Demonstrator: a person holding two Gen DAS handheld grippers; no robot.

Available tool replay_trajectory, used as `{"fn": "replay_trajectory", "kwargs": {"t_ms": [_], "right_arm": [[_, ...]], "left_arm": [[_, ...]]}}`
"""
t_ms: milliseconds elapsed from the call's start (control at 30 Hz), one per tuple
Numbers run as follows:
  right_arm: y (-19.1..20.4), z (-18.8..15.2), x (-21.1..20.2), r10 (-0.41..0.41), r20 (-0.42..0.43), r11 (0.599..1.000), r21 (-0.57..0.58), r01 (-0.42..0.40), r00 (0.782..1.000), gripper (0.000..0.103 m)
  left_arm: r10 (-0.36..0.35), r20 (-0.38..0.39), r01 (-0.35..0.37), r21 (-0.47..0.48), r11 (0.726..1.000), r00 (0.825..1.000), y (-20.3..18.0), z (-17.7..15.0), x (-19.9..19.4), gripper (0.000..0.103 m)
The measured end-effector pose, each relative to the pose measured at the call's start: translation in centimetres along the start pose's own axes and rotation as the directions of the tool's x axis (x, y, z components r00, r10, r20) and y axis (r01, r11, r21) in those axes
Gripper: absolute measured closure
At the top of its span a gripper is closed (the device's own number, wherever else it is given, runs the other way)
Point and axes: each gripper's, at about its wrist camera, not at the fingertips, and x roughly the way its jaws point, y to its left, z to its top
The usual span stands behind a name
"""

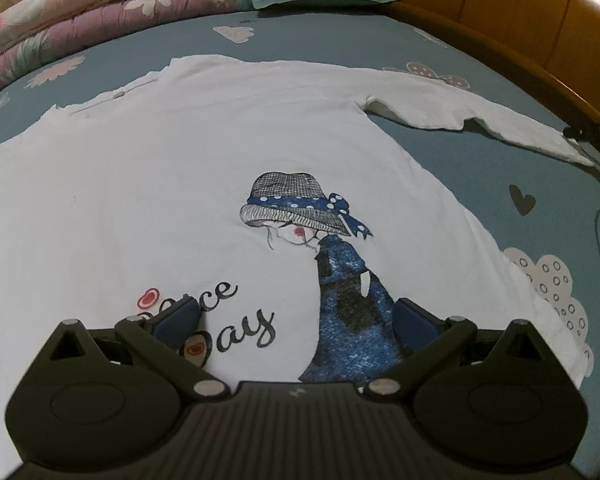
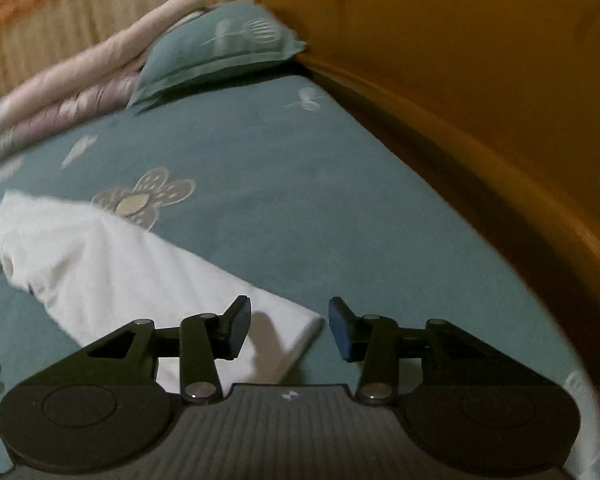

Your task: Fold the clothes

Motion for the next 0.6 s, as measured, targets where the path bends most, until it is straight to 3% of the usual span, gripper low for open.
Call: {"fn": "replay_trajectory", "kwargs": {"t_ms": [133, 167, 200, 333, 467, 600], "right_arm": [[0.2, -0.7, 0.8, 0.021, 0.049, 1.000, 0.019, -0.022, 0.999, 0.052], [0.7, -0.6, 0.8, 0.013, 0.047, 1.000, -0.004, -0.013, 0.999, 0.065], [1.3, -0.6, 0.9, 0.018, 0.046, 0.999, -0.033, -0.017, 0.999, 0.095], [3.2, 0.2, 1.5, -0.039, 0.066, 0.992, -0.118, 0.046, 0.997, 0.094], [2.8, 2.0, 2.3, -0.082, 0.081, 0.993, -0.084, 0.089, 0.993, 0.093], [3.1, 3.0, 2.8, -0.184, 0.069, 0.980, -0.064, 0.188, 0.981, 0.083]], "left_arm": [[0.012, -0.015, -0.012, 0.014, 1.000, 1.000, -0.4, 0.1, 0.1, 0.001], [0.016, -0.018, -0.015, 0.017, 1.000, 1.000, -0.5, 0.1, 0.2, 0.001], [0.019, -0.022, -0.019, 0.021, 1.000, 1.000, -0.6, 0.2, 0.2, 0.001], [0.026, -0.025, -0.026, 0.023, 0.999, 0.999, -0.8, 0.3, 0.3, 0.001], [0.014, -0.024, -0.013, 0.022, 1.000, 1.000, -0.8, 0.3, 0.1, 0.001], [0.013, -0.023, -0.013, 0.013, 1.000, 1.000, -0.6, 0.2, 0.0, 0.001]]}}
